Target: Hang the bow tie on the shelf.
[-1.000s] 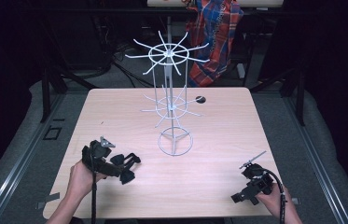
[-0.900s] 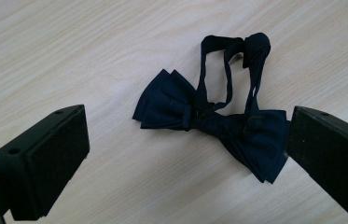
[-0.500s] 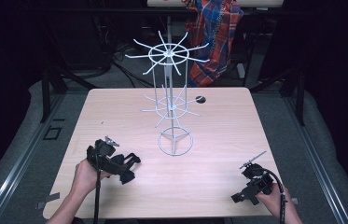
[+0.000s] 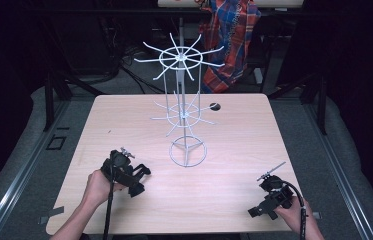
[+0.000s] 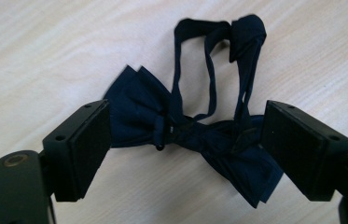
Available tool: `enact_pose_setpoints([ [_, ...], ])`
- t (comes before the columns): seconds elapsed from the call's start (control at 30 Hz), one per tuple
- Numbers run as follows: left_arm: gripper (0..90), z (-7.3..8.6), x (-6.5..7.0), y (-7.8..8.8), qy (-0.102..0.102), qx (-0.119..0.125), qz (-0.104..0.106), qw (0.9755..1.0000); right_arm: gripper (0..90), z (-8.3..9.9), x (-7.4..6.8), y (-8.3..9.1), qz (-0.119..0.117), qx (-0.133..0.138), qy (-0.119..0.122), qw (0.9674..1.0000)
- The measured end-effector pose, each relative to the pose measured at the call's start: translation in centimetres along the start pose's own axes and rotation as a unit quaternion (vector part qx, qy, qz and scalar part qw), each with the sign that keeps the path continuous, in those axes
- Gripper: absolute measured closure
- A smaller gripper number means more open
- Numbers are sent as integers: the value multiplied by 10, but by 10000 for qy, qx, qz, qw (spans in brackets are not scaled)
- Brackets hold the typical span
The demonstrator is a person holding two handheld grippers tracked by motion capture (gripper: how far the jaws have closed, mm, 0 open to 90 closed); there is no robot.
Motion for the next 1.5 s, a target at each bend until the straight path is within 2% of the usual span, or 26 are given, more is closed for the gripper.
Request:
enact_pose_setpoints([
  [0.07, 239, 0, 0, -3, -17, -83, 71, 9999, 70, 0, 0, 0, 1, -1, -1, 10000],
  [0.1, 270, 1, 0, -5, -45, -131, 170, 9998, 70, 0, 0, 0, -2, -1, 3, 10000],
  [0.17, 307, 1, 1, -6, -35, -164, 208, 9996, 70, 0, -1, -1, -47, 55, -36, 10000],
  [0.3, 381, 1, 0, -7, -64, -237, 240, 9994, 70, 0, -1, -1, -34, 34, -23, 10000],
  [0.47, 433, 2, -1, -8, -45, -214, 228, 9995, 70, -1, -1, -2, -34, 35, -24, 10000],
  [0.63, 497, -3, 0, -12, -121, -247, 127, 9995, 70, -1, -1, -2, -35, 28, -22, 10000],
  [0.73, 548, -5, 1, -12, -223, -278, -22, 9994, 70, 0, -1, -2, -33, 31, -33, 10000],
  [0.97, 643, -7, 1, -13, -231, -269, 16, 9994, 71, 0, -1, -2, -33, 29, -21, 10000],
  [1.13, 686, -9, 3, -12, -365, -269, -61, 9990, 71, 0, -1, -2, -26, 36, -23, 10000],
  [1.23, 702, -9, 3, -11, -394, -234, -69, 9989, 71, 0, -1, -2, -38, 39, -29, 10000],
  [1.33, 713, -8, 1, -8, -389, -121, -193, 9990, 71, 1, 0, 0, 30, -25, -5, 10000],
  [1.37, 731, -8, 1, -8, -389, -121, -193, 9990, 71, 1, 0, 0, 30, -25, -5, 10000],
  [1.4, 811, -8, 0, -3, -399, 28, -234, 9989, 72, 1, -1, -1, -19, 41, -52, 10000],
  [1.5, 814, -8, 0, 0, -377, 76, -215, 9990, 71, 1, -1, -1, -25, 39, -43, 10000],
])
Point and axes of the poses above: each handheld gripper's, and its own axes: y roughly backward along the jaws, z roughly out of its underside, x roughly to its right, the point moved 3 cm from there along -y, roughly forward along the jaws, and after that the axes turned 12 degrees about -x, right-handed, at the moved point
